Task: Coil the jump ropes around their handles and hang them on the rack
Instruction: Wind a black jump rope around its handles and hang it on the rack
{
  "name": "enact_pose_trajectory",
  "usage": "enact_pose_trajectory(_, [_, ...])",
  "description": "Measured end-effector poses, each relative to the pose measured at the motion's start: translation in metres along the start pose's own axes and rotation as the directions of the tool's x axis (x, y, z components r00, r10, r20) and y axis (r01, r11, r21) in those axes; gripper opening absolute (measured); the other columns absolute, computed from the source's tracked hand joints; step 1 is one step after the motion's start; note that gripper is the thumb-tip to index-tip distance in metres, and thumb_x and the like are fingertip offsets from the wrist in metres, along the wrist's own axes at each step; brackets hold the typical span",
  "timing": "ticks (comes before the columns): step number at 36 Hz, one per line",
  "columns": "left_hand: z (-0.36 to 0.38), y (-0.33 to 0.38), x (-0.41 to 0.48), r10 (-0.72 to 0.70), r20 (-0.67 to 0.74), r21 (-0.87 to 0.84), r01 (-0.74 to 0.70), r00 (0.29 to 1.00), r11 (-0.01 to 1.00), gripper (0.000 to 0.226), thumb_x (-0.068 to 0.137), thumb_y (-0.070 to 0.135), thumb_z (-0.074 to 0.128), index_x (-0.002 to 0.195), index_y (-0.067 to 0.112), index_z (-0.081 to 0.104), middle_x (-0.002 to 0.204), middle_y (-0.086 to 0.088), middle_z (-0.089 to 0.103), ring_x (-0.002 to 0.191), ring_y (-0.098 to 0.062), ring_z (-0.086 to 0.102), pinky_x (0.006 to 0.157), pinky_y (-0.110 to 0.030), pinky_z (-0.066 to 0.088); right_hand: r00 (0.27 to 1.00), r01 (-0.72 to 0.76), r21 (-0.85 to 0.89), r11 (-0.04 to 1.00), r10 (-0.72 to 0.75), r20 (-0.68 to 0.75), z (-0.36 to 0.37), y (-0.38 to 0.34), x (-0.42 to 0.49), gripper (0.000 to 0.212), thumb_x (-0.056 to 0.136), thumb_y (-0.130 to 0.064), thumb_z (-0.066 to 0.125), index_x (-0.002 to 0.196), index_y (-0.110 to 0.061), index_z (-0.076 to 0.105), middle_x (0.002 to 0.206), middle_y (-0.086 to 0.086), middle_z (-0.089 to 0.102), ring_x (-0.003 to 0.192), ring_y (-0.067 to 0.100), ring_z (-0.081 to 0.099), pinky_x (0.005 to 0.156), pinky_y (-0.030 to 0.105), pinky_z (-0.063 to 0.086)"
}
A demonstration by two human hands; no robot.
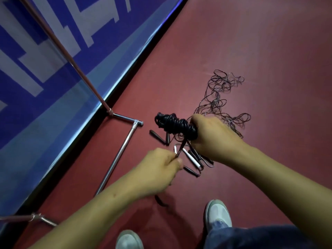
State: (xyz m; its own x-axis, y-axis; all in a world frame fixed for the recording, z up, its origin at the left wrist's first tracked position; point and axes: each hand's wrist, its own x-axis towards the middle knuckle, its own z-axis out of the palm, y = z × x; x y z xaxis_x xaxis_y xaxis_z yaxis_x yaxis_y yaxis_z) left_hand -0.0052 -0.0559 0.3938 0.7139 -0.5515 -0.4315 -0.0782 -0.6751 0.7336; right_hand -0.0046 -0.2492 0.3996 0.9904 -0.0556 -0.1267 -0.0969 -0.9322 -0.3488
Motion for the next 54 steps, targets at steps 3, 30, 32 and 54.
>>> enact_pose_trajectory(3, [-0.004,0.015,-0.016,0.046,-0.019,0.313,-0.038,0.999,0.949,0.03,0.093,0.035,0.055,0.076,0.01,0.057,0.067,-0.008,0.06,0.059,-0.026,0.057,0.059,-0.043,0.054,0.999,-0.032,-0.136,0.99,0.036,0.029,0.01,0.008,0.004,0.019,0.092,-0.02,0.06,0.1,-0.016,0.044,0.077,0.003,0.048,0.061,0.023,0.047,0.049,0.034,0.031])
enact_pose_trajectory(30, [-0.012,-0.023,0.004,0.079,0.069,-0.311,-0.054,0.994,0.949,0.04,0.109,0.041,0.041,0.105,0.019,0.074,0.054,-0.003,0.048,0.053,-0.018,0.049,0.063,-0.027,0.051,0.995,0.094,0.342,0.935,-0.095,-0.012,-0.018,-0.015,-0.019,0.01,0.087,-0.02,0.069,0.089,-0.024,0.061,0.071,-0.007,0.063,0.06,0.008,0.058,0.05,0.026,0.044])
enact_pose_trajectory(32, [-0.002,-0.026,-0.006,0.038,0.195,-0.352,0.033,0.98,0.936,0.031,0.108,0.035,0.044,0.107,0.022,0.072,0.057,-0.006,0.047,0.048,-0.021,0.048,0.055,-0.029,0.05,0.997,0.014,0.321,0.947,0.012,-0.08,-0.017,-0.003,-0.004,0.005,0.09,-0.018,0.066,0.092,-0.02,0.062,0.076,-0.004,0.065,0.063,0.013,0.061,0.054,0.033,0.051])
enact_pose_trajectory(54, [-0.069,0.0,0.014,0.25,-0.159,-0.024,-0.257,0.955,0.966,0.013,0.085,0.03,0.079,0.072,0.029,0.078,0.063,0.0,0.069,0.063,-0.03,0.06,0.062,-0.043,0.052,0.828,0.5,0.062,0.864,-0.498,0.258,-0.014,-0.019,-0.054,0.011,0.093,-0.023,0.059,0.103,-0.025,0.055,0.086,-0.004,0.064,0.074,0.022,0.06,0.065,0.043,0.053])
